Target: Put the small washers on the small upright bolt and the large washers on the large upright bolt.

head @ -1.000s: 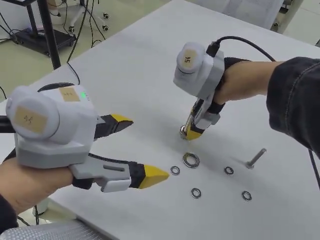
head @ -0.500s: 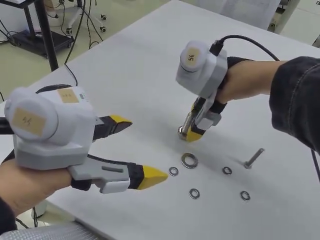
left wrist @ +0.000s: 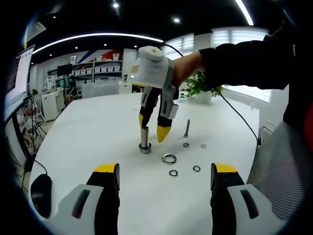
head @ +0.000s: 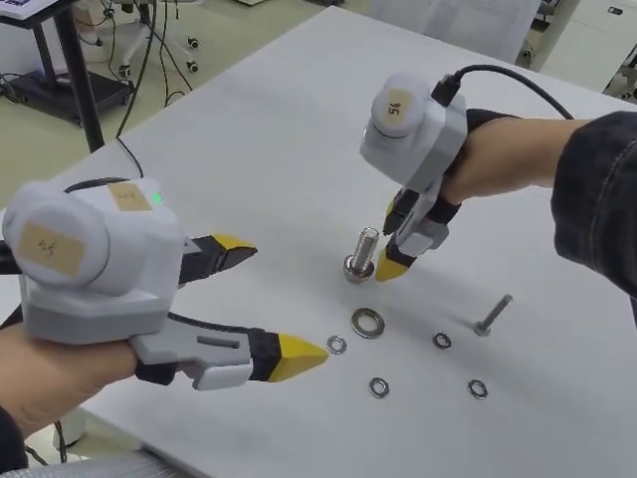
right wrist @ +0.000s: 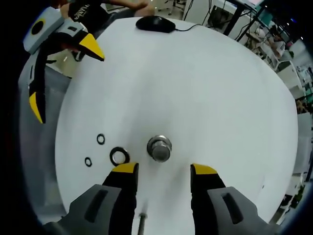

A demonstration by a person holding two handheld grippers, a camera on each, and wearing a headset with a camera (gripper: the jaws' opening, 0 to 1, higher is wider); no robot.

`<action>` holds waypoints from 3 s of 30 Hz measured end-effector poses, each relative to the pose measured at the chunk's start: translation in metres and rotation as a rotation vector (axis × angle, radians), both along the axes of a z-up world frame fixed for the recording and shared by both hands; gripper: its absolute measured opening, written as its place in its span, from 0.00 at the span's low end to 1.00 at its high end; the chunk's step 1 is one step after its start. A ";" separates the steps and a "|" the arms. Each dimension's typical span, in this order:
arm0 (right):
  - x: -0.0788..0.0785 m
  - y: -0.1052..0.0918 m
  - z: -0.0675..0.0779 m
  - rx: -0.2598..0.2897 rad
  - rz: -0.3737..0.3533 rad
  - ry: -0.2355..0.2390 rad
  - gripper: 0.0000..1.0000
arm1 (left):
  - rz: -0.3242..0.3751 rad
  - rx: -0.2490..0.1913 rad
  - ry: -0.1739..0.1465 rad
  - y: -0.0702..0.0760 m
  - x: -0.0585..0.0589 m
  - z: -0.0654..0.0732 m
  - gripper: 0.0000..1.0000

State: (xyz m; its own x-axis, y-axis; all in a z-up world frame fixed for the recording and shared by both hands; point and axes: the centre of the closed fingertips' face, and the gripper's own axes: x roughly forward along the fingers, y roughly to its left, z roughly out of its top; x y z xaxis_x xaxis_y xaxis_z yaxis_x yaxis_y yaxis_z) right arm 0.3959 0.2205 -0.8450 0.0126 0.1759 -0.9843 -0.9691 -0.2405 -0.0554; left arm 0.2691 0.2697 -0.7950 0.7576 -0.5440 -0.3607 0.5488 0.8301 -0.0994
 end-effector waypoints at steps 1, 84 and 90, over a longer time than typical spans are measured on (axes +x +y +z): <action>-0.001 -0.002 0.002 0.001 -0.002 -0.001 0.44 | -0.002 0.000 -0.001 -0.001 0.000 0.000 0.76; -0.066 -0.013 -0.035 0.020 -0.067 0.059 0.34 | -0.038 0.034 -0.034 -0.008 -0.014 0.018 0.75; -0.066 -0.012 -0.035 0.018 -0.076 0.060 0.34 | -0.041 0.034 -0.032 -0.008 -0.014 0.017 0.74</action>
State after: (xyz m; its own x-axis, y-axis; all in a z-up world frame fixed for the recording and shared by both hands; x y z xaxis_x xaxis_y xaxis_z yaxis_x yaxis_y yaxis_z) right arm 0.3301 0.2081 -0.8801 -0.0325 0.1944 -0.9804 -0.9862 -0.1653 0.0000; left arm 0.2553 0.2614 -0.7778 0.7463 -0.5628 -0.3553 0.5848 0.8094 -0.0538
